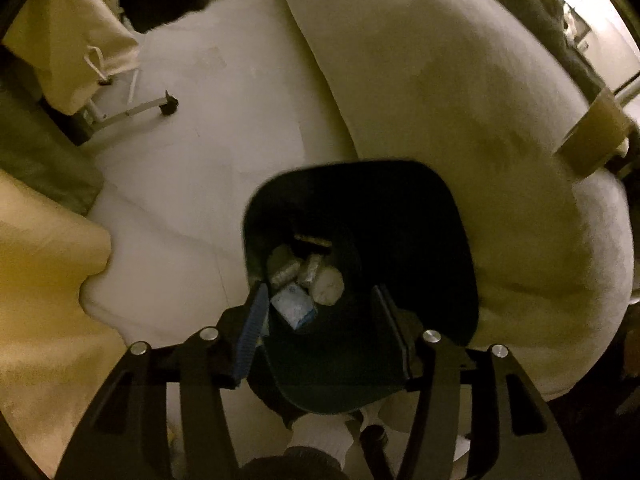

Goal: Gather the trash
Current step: 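Open the left tool then the right tool to drop both items into the bin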

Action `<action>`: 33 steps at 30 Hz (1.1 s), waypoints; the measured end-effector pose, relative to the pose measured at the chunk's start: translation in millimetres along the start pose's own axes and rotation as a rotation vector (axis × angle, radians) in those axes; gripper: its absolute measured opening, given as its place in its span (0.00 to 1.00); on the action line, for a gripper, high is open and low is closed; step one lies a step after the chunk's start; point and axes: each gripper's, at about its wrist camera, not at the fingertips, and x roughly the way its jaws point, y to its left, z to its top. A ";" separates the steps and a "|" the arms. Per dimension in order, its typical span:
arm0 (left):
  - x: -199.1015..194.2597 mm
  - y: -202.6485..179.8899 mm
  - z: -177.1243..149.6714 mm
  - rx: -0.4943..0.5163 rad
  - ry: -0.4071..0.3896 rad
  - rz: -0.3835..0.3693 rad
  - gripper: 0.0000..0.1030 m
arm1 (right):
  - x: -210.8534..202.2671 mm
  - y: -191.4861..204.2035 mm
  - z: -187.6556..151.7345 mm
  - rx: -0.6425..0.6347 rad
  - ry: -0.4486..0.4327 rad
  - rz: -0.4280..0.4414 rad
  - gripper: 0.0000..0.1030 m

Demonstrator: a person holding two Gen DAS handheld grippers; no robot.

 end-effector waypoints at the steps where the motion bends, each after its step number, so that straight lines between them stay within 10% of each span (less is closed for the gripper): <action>1: -4.6 4.6 0.1 -0.012 -0.014 -0.008 0.56 | 8.0 1.9 -2.3 0.004 0.020 0.004 0.04; 33: -115.9 21.8 9.6 0.000 -0.381 0.010 0.73 | 126.4 40.1 -43.4 -0.078 0.332 -0.030 0.04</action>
